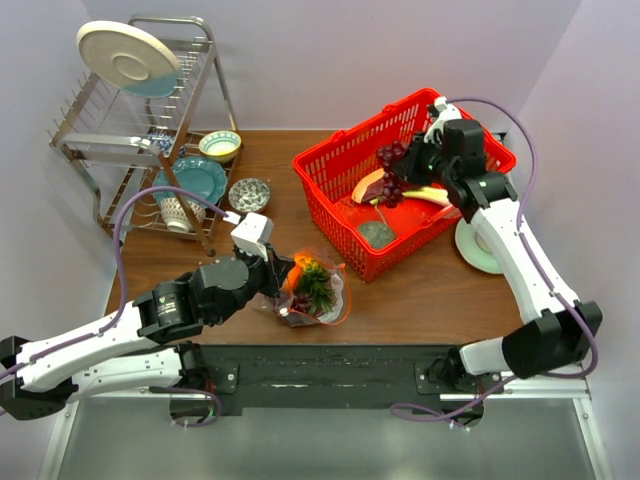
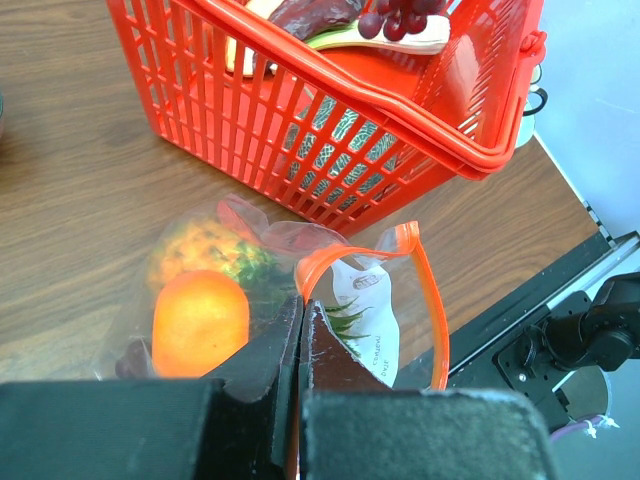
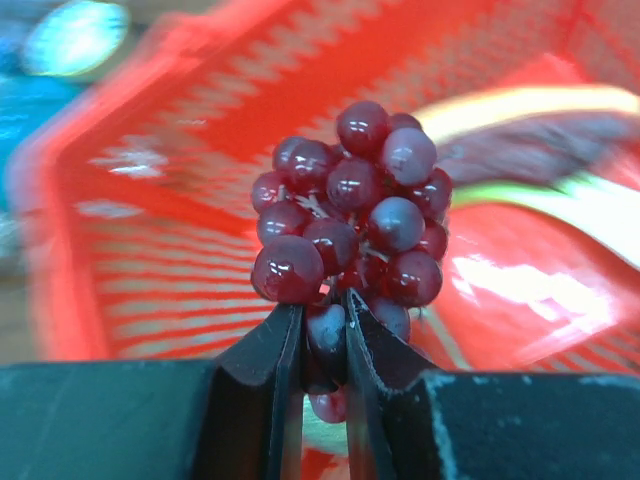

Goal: Place the food in the zip-top bag and seal the zipper
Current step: Pick up the fake fruit from the bin, then place the fake fruit in the zipper food storage bag.

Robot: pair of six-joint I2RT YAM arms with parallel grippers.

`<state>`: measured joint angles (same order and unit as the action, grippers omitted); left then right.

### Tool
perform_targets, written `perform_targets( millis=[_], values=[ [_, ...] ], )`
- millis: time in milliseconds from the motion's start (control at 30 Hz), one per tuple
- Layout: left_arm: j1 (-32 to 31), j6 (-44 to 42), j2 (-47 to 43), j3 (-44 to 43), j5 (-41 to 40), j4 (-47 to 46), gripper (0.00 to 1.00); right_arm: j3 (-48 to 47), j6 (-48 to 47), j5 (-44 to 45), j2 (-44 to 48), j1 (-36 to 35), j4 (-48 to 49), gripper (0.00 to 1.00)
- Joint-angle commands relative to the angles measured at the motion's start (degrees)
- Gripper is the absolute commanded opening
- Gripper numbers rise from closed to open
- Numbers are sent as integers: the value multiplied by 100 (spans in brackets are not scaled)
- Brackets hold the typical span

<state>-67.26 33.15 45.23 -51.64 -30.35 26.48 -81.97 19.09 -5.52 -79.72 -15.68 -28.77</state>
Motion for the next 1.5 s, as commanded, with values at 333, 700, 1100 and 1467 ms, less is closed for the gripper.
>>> perform_targets(
  millis=[333,700,1100,1467],
  values=[
    [-6,-300,144,-303,-103,-415,0,673,1527,-4914,1345,-171,2402,10],
    [-6,-502,644,-856,-129,-398,0,1833,1439,-4748,2110,-1709,2526,8],
    [29,-19,768,-1384,433,-354,0,2958,650,-3975,2681,-1921,2122,4],
    [91,122,935,-1753,635,-354,0,3750,639,-3405,2725,-2272,2218,0]
  ],
)
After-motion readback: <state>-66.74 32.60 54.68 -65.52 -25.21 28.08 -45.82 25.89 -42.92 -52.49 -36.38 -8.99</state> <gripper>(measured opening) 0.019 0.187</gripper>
